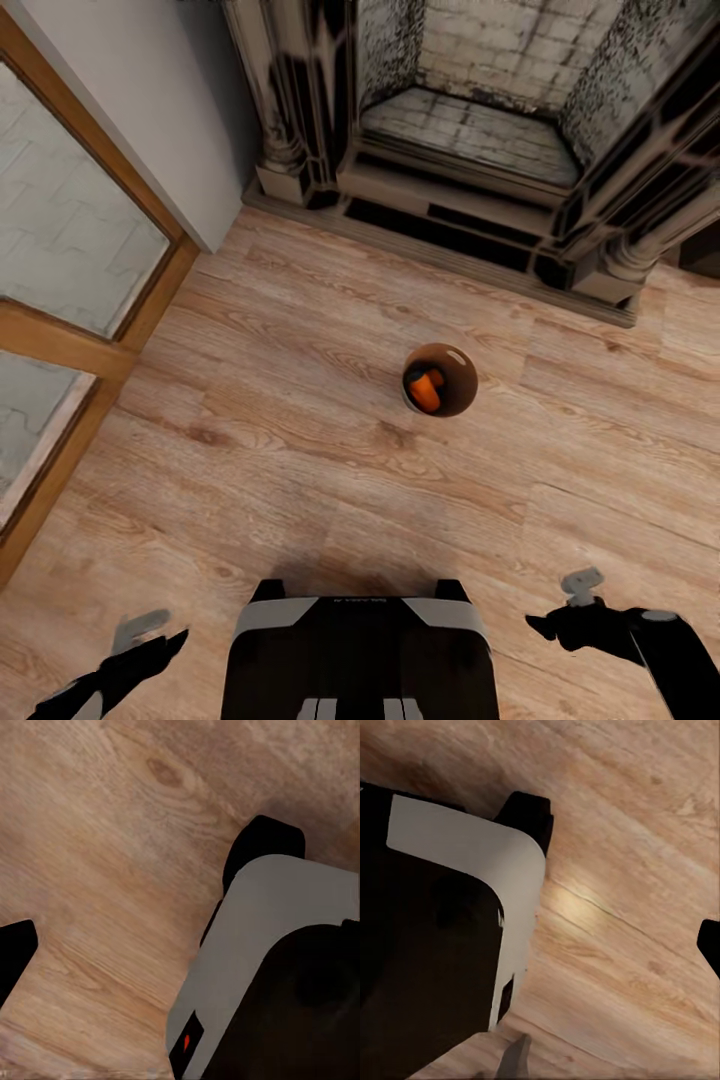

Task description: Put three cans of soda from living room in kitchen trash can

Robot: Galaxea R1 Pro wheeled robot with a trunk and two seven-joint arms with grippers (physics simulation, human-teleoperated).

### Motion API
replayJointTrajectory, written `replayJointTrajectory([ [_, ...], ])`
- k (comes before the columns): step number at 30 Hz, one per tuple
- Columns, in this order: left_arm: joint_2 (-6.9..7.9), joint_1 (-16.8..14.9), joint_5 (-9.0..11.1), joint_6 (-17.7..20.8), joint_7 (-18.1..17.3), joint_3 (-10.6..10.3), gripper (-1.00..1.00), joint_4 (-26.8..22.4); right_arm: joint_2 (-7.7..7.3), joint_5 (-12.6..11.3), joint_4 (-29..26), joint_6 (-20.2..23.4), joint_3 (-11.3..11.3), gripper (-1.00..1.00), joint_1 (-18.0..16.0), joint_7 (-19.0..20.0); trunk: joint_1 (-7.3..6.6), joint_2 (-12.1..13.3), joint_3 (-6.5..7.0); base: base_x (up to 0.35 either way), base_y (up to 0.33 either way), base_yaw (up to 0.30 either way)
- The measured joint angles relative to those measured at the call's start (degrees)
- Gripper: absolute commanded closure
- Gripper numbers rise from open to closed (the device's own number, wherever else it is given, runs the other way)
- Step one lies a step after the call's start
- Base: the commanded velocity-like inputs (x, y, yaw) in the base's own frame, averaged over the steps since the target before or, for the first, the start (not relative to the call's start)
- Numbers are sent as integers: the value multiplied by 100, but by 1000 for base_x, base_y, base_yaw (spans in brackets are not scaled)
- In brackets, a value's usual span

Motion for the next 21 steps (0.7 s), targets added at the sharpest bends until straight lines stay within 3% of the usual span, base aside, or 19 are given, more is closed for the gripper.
replayJointTrajectory([
  [4, 0, 325, 6, -529, 22, -3, -100, 137, 3, 1, 964, -1041, -458, -100, 70, -352, -88, 160, 72, 0, 0, 0],
  [8, -4, 449, 9, -930, 30, -10, -100, 273, 6, -3, 1878, -1959, -631, -100, 93, -624, -176, 321, 144, 0, 0, 0],
  [9, -9, 509, 11, -1272, 33, -11, -100, 538, 3, 3, 2552, -2529, -679, -100, 101, -865, -198, 361, 161, 0, 0, 0],
  [10, -17, 521, 11, -1396, 33, -12, -100, 623, 2, 4, 2818, -2716, -688, -100, 102, -944, -220, 401, 180, 0, 0, 0],
  [12, -72, 545, 12, -1847, 34, -18, -100, 897, 4, 9, 3514, -3499, -701, -100, 104, -1322, -264, 481, 215, 0, 0, 0],
  [16, -120, 553, 12, -2116, 34, -24, -100, 1030, 4, 23, 4075, -4107, -692, -100, 104, -1748, -351, 642, 288, 0, 0, 0],
  [21, -148, 557, 13, -2377, 32, -24, -100, 1095, 4, 36, 4551, -4431, -694, -100, 104, -1985, -461, 842, 377, 0, 0, 0],
])
